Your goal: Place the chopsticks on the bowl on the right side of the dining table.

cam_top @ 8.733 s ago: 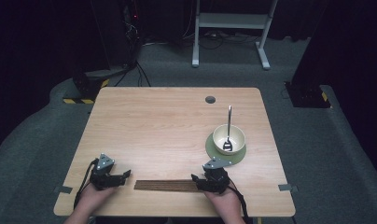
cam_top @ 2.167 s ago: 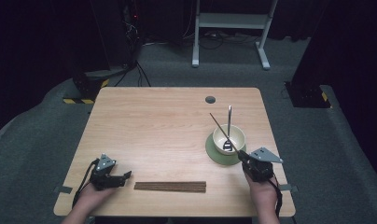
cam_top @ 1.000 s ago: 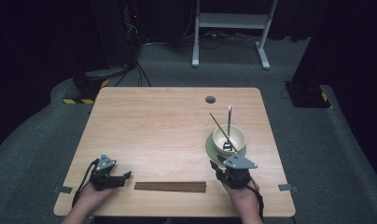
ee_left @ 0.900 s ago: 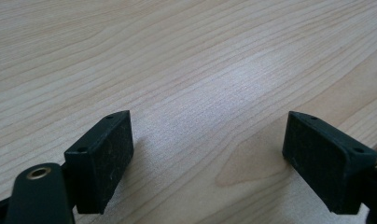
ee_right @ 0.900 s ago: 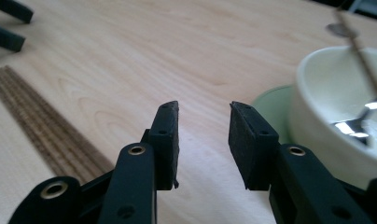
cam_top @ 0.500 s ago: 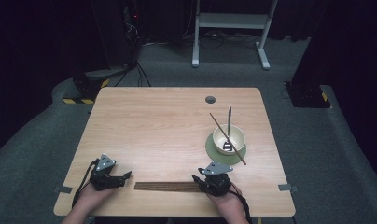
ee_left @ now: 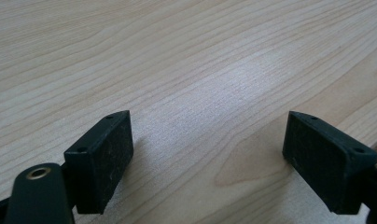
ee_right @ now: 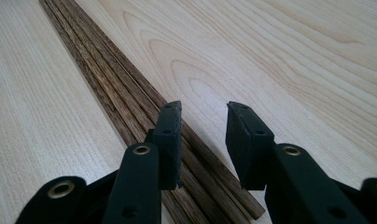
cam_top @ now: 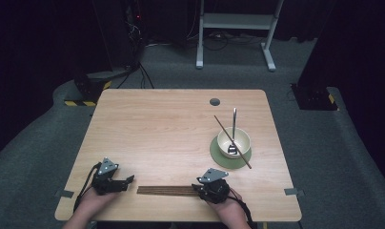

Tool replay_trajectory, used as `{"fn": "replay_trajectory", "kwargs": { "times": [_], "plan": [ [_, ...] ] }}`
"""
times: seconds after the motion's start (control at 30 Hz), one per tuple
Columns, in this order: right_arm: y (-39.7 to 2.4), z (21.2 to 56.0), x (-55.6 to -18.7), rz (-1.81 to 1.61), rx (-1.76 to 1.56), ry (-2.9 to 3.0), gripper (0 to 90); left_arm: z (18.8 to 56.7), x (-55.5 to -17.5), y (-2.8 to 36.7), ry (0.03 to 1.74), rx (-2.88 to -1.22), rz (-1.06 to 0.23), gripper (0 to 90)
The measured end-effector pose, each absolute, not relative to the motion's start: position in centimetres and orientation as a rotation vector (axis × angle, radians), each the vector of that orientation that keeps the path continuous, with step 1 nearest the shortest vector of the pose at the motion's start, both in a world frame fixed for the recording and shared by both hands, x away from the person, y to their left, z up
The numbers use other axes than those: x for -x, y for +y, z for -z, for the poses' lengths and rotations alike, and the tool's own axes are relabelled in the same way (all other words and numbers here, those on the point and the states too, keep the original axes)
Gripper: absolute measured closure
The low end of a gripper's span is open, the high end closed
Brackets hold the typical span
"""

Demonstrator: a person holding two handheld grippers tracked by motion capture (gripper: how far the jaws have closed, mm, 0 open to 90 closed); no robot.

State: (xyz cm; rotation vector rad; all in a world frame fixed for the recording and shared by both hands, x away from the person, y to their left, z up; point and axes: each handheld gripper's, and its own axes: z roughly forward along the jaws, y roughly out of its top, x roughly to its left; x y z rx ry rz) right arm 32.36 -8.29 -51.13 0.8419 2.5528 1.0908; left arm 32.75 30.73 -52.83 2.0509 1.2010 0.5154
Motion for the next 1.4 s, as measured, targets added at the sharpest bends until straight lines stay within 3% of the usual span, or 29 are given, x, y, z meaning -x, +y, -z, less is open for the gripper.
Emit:
{"fn": "replay_trajectory", "kwargs": {
  "times": [0.8, 1.4],
  "plan": [
    [-9.2, 51.8, -33.7, -1.027, -0.9, 2.528, 76.7, 52.8, -32.7, 30.7, 1.198, -2.056, -0.516, 16.4],
    [-9.8, 51.8, -34.5, -1.029, -0.926, 2.51, 73.3, 52.8, -32.7, 30.7, 1.197, -2.056, -0.517, 16.5]
  ]
}}
